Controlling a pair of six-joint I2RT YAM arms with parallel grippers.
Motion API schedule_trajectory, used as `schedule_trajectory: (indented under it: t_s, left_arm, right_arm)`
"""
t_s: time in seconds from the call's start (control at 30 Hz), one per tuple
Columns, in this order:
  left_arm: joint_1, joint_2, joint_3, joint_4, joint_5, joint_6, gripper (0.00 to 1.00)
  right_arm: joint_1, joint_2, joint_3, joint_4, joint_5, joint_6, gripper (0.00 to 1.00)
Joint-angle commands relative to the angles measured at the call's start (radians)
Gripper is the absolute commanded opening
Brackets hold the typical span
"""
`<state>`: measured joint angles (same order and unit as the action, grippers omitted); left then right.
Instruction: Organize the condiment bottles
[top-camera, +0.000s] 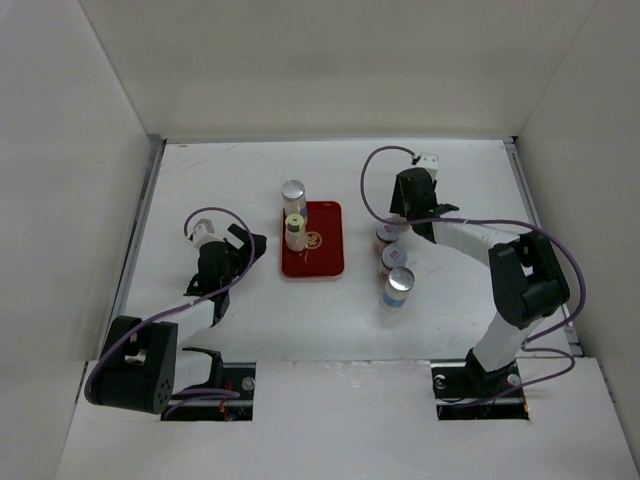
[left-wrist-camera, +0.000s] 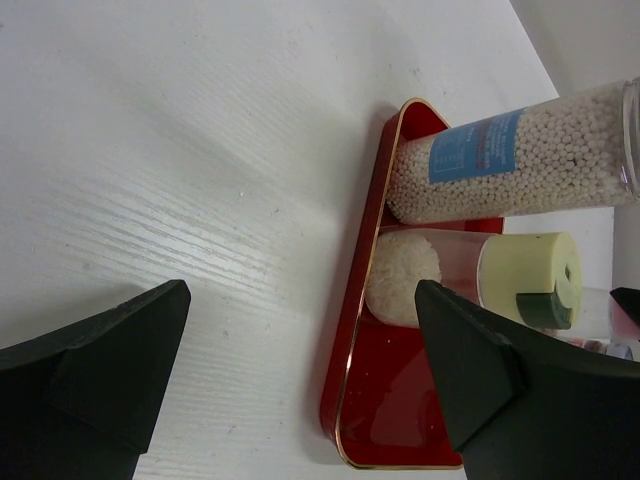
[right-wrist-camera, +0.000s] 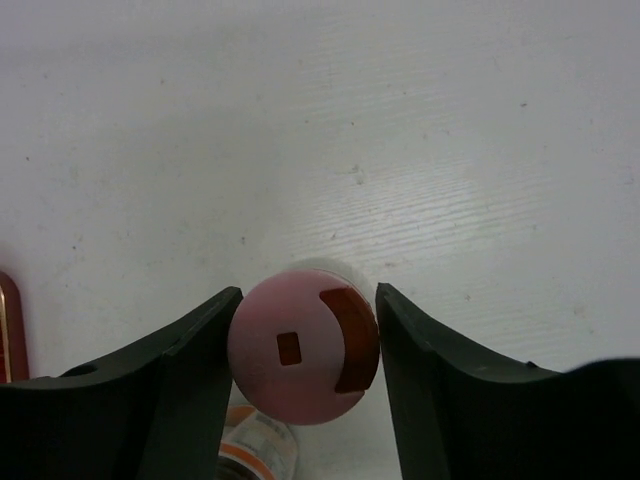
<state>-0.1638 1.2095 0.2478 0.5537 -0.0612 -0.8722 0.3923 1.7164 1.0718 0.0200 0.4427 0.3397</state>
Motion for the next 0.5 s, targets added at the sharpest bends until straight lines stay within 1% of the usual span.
schedule_trajectory:
  t_s: [0.0, 0.03, 0.1, 0.23, 0.37, 0.47]
  left_arm:
    - [0.005, 0.007, 0.005, 0.055, 0.021, -0.007, 1.0]
    - [0.007, -0.001, 0.004, 0.058, 0.024, -0.008, 1.0]
    - [0.005, -0.013, 0.001, 0.06, 0.015, -0.008, 1.0]
    - [0.008, 0.001, 0.002, 0.06, 0.02, -0.008, 1.0]
    - [0.008, -0.018, -0.002, 0.06, 0.008, -0.008, 1.0]
    - [0.014, -0.01, -0.001, 0.054, 0.011, -0.008, 1.0]
  right_arm:
    - [-0.005, 0.011, 0.06, 0.103, -0.015, -0.016, 0.55]
    - [-0.005, 0.014, 0.069, 0.103, -0.01, -0.022, 0.5]
    - [-0.002, -0.004, 0.083, 0.1, 0.001, -0.031, 0.45]
    - [0.009, -0.084, 0.105, 0.155, 0.013, -0.065, 0.43]
    - [0.12, -0.147, 0.106, 0.205, 0.002, -0.102, 0.43]
    - [0.214, -0.146, 0.106, 0.204, -0.009, -0.103, 0.43]
